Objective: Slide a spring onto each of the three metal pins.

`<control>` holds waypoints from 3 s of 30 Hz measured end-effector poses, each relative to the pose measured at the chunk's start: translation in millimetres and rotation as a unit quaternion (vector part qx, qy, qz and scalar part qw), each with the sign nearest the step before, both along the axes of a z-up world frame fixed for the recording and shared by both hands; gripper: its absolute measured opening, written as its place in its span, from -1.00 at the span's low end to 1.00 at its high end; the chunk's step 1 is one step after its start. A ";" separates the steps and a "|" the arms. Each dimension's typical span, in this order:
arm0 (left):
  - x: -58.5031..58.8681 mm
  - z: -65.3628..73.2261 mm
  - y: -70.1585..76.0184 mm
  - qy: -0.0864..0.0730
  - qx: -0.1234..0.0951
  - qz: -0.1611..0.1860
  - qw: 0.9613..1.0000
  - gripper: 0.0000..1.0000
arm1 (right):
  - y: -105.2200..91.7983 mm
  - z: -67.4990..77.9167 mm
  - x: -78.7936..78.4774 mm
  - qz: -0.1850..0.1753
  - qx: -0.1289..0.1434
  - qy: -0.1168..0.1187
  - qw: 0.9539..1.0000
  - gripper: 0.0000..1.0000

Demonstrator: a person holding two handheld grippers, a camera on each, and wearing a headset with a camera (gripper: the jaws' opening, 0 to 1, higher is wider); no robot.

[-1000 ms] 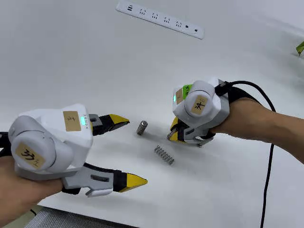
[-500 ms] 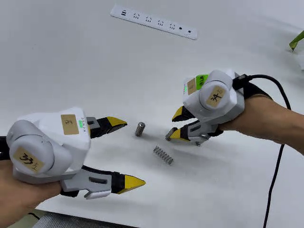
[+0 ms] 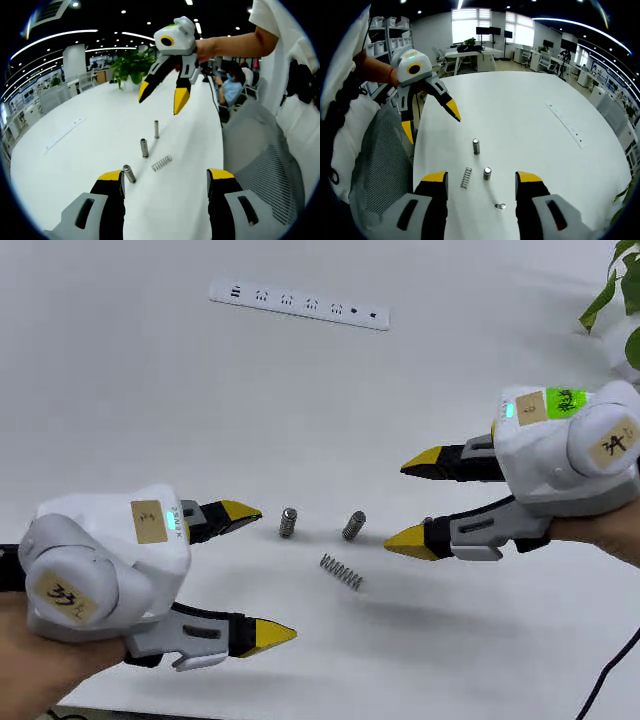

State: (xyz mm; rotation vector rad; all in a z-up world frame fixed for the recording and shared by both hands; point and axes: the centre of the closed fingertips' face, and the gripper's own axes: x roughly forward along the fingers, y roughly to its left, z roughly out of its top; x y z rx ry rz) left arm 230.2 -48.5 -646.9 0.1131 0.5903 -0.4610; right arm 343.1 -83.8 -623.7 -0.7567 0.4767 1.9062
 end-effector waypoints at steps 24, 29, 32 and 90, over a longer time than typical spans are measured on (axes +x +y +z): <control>44.9 -67.8 -29.9 0.099 0.150 -0.151 0.972 -0.12 | -114.0 -31.7 43.9 -0.155 0.053 0.056 0.985 0.62; 50.9 -82.6 -32.4 0.118 0.170 -0.165 0.964 -0.18 | -124.7 -35.3 43.5 -0.173 0.051 0.061 0.982 0.58; 54.6 -87.5 -32.1 0.125 0.170 -0.156 0.965 -0.24 | -127.2 -35.6 43.4 -0.182 0.053 0.060 0.980 0.54; 45.0 -76.0 -48.3 0.131 0.053 -0.049 0.989 -0.80 | -109.5 -38.2 6.9 -0.199 0.061 0.129 0.970 0.54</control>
